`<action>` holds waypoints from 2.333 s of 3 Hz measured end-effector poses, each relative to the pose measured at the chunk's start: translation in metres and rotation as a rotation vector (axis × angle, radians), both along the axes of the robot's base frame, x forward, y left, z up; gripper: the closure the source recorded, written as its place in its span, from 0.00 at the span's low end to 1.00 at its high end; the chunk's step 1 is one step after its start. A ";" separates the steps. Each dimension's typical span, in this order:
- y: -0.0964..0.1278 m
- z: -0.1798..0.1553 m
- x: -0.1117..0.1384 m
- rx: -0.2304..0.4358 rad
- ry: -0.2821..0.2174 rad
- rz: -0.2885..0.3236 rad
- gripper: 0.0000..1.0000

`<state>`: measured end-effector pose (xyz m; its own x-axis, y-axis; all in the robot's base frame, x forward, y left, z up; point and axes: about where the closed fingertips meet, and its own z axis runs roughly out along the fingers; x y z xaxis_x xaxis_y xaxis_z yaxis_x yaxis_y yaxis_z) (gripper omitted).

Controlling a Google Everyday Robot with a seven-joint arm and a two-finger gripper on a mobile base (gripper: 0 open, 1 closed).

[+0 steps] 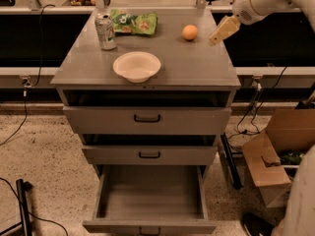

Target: Place orange into bottom drawer

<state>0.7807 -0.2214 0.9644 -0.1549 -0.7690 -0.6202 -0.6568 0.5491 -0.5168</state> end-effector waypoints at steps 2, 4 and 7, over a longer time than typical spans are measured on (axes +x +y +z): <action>0.011 -0.019 0.026 0.203 0.011 -0.008 0.00; 0.022 -0.037 0.051 0.266 -0.056 -0.038 0.00; 0.047 -0.036 0.114 0.707 -0.159 -0.074 0.00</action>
Offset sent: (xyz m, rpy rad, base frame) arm 0.0205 0.0065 -0.0127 0.1644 0.0018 -0.0120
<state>0.8951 -0.1748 0.9285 -0.0577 -0.1668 -0.9843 -0.5512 0.8274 -0.1079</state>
